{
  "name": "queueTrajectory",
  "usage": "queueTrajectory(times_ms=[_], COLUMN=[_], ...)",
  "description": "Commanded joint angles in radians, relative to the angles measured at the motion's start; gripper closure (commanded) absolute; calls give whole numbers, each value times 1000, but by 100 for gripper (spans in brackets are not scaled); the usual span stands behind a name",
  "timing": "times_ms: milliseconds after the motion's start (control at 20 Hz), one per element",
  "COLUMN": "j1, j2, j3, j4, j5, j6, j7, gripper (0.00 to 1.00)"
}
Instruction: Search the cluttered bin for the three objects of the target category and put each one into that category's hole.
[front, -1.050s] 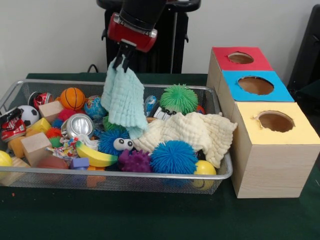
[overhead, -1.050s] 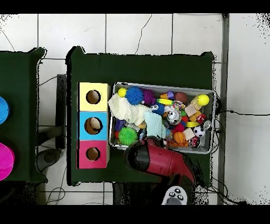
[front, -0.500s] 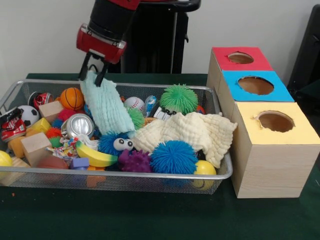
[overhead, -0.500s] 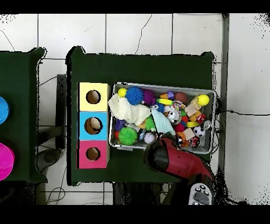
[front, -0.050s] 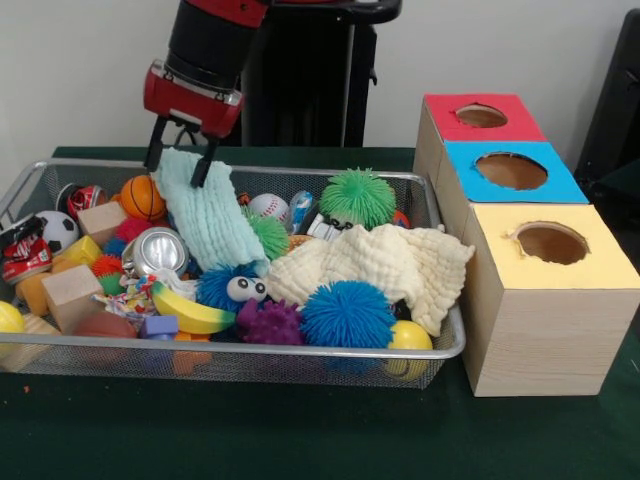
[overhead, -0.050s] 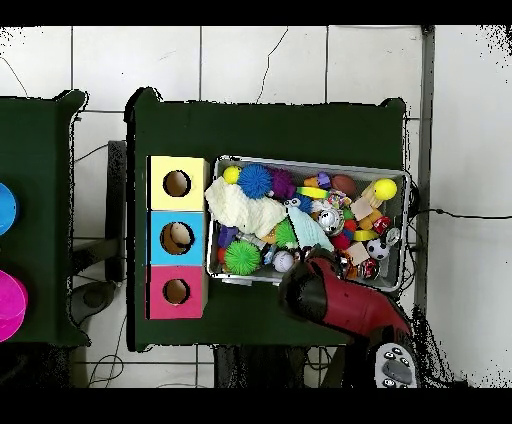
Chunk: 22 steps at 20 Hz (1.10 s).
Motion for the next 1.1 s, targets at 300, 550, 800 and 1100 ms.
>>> queueTrajectory(times_ms=[300,550,800,1100], j1=[-35,-52,-91,-126], j2=[-106,-68,0,82], j3=[131,110,113,126], j4=[-27,-87,-134,-177], j5=[-75,-94,-124,-151], j6=[44,-6,-75,-143], j7=[67,73,79,92], gripper=[0,0,0,0])
